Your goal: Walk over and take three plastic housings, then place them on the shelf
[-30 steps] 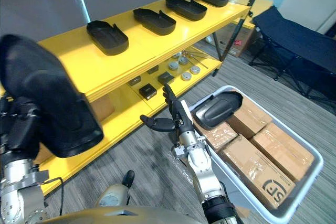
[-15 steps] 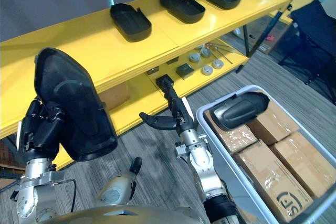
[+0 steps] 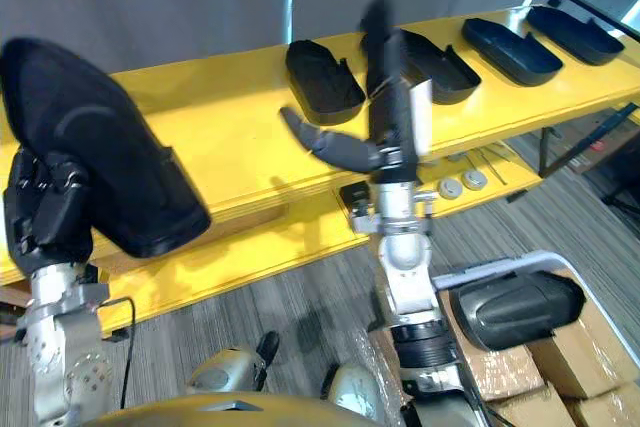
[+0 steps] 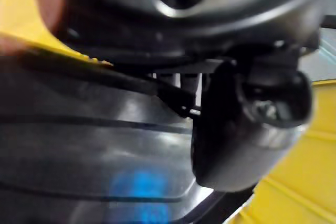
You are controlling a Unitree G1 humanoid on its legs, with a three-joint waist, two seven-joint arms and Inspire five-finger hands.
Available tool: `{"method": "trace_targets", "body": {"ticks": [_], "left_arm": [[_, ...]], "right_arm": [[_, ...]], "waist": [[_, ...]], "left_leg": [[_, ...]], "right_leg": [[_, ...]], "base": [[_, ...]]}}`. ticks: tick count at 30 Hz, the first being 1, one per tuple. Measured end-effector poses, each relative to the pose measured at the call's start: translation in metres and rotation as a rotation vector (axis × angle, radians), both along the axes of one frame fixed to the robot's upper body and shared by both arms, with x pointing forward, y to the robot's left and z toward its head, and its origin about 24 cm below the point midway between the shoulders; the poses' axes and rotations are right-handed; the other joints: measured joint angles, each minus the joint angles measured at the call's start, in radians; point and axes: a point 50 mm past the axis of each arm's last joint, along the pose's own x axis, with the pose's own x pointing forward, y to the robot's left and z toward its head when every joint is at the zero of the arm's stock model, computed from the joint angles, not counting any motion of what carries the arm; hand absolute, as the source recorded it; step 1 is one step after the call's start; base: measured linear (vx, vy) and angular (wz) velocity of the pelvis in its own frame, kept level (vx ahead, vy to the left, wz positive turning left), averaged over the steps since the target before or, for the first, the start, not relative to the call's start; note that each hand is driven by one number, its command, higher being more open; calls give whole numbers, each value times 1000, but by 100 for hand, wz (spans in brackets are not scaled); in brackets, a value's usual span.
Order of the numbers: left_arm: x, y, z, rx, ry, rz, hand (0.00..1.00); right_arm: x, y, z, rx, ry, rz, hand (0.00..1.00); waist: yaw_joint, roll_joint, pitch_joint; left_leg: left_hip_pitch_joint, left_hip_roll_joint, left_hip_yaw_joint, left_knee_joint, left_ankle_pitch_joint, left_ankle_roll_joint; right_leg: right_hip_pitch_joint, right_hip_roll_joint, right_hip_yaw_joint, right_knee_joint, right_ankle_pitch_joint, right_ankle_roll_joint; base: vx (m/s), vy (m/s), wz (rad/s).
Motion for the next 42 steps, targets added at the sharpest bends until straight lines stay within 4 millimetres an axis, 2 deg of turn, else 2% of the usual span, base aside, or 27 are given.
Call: {"method": "trace_targets", "body": {"ticks": [1, 2, 3, 4, 6, 8, 11, 12, 14, 15, 16, 18, 19, 20, 22, 25, 27, 32, 34, 39, 42], "left_arm": [[0, -2, -2, -4, 10, -11, 0], [-1, -2, -3, -5, 16, -11, 0], [-3, -1, -5, -4, 26, -13, 0], [-4, -2, -6, -6, 32, -15, 0], [-9, -1, -7, 4, 35, -16, 0], [-13, 1, -10, 2, 53, -12, 0], [-13, -1, -11, 5, 50, -24, 0], [-12, -2, -10, 5, 45, -31, 0], [-7, -6, -11, 4, 42, -48, 0], [-3, -10, -12, -1, 42, -67, 0], [1, -13, -13, -5, 42, -80, 0], [3, -18, -14, 25, 58, -93, 0], [5, -19, -12, 54, 61, -101, 0], [5, -19, -11, 86, 65, -111, 0], [6, -14, -8, 130, 73, -125, 0], [5, -6, -6, 179, 90, -137, 0], [3, 3, 2, 230, 88, -144, 0], [12, 0, 20, 281, 46, -233, 0], [22, -4, 24, 246, 49, -277, 0], [38, -22, 22, 165, 102, -385, 0], [51, -35, 21, 146, 134, -434, 0]], "right_arm": [[-8, -3, 11, 8, -67, 11, 100], [-11, -2, 15, 10, -92, 23, 100], [-18, -1, 24, 2, -147, 40, 100], [-22, -1, 29, -7, -173, 43, 100], [-28, -3, 39, -39, -223, 62, 100], [-24, -6, 37, -53, -181, 67, 100], [-11, -21, 23, -34, -63, 36, 100], [-4, -32, 8, -30, 38, -4, 100], [-2, -45, -10, -8, 140, -49, 100], [-4, -54, -23, 5, 208, -89, 100], [-4, -58, -31, 12, 244, -106, 100], [-4, -61, -36, 12, 272, -119, 100], [-4, -61, -39, 24, 280, -120, 100], [-4, -60, -40, 33, 289, -119, 100], [-6, -58, -44, 64, 296, -121, 100], [-15, -58, -49, 88, 311, -132, 100], [-20, -59, -55, 97, 335, -144, 100], [-24, -68, -61, 79, 387, -215, 100], [-24, -67, -61, 71, 392, -207, 100], [-27, -60, -46, 48, 345, -174, 100], [-26, -56, -48, 40, 363, -149, 100]], "waist": [[-7, -15, -8], [-7, -30, -15], [-7, -62, -30], [-10, -59, -30], [-2, -40, -60], [4, -25, -101], [-7, -19, -103], [-8, -21, -100], [-15, -14, -98], [-28, -15, -93], [-37, -6, -92], [-46, 22, -89], [-47, 21, -86], [-61, 4, -76], [-68, -29, -69], [-74, -38, -67], [-93, -40, -67], [-107, -37, -68], [-126, -36, -68], [-147, -23, -73], [-151, -19, -76]], "left_leg": [[6, -14, -14, 25, -32, -10], [13, -23, -13, 30, -47, -16], [24, -27, 26, 38, -74, -30], [35, -12, 49, 37, -80, -36], [42, 66, 111, 56, -111, -75], [34, 108, 133, 60, -124, -73], [-6, 149, 268, 163, -123, -72], [-23, 174, 366, 196, -135, -60], [-38, 229, 479, 209, -143, -50], [-50, 265, 528, 191, -141, -54], [-56, 280, 541, 160, -129, -67], [-33, 291, 530, 36, 20, -103], [-1, 260, 532, -2, 6, -133], [23, 224, 547, -44, 19, -115], [61, 177, 571, -98, 33, -94], [102, 152, 584, -146, 41, -82], [127, 139, 591, -198, 62, -76], [155, 132, 621, -291, 109, -77], [158, 136, 629, -311, 119, -83], [157, 145, 658, -311, 123, -86], [165, 159, 677, -312, 130, -92]], "right_leg": [[10, -1, 42, -63, 24, 8], [22, -11, 44, -85, 23, 7], [61, -43, 26, -131, 57, 29], [82, -43, 2, -133, 66, 28], [142, -31, -97, -172, 132, 1], [180, -5, -153, -227, 141, -14], [263, 13, -231, -287, 162, -36], [304, 12, -262, -330, 168, -39], [342, 11, -305, -355, 168, -39], [364, 1, -324, -368, 168, -39], [375, -13, -328, -370, 168, -37], [375, -34, -322, -361, 169, -7], [373, -66, -305, -354, 165, 26], [371, -102, -301, -352, 179, 45], [373, -147, -293, -353, 189, 62], [387, -168, -291, -354, 207, 81], [386, -176, -289, -355, 213, 87], [370, -171, -263, -378, 216, 89], [367, -164, -257, -390, 218, 91], [355, -150, -231, -406, 223, 100], [351, -138, -208, -406, 227, 102]], "base": [[132, -227, 81], [188, -290, 67], [187, -273, 58], [239, -334, 73], [220, -307, 54], [259, -234, 52], [246, -137, 75], [226, -64, 56], [204, -3, 77], [166, 82, 86], [162, 175, 67], [186, 300, 10], [160, 302, -15], [125, 282, -12], [80, 228, -10], [43, 128, -8], [0, 66, -3], [-40, 20, -12], [-79, 1, -12], [-57, 5, -19], [-29, -4, -20]]}}
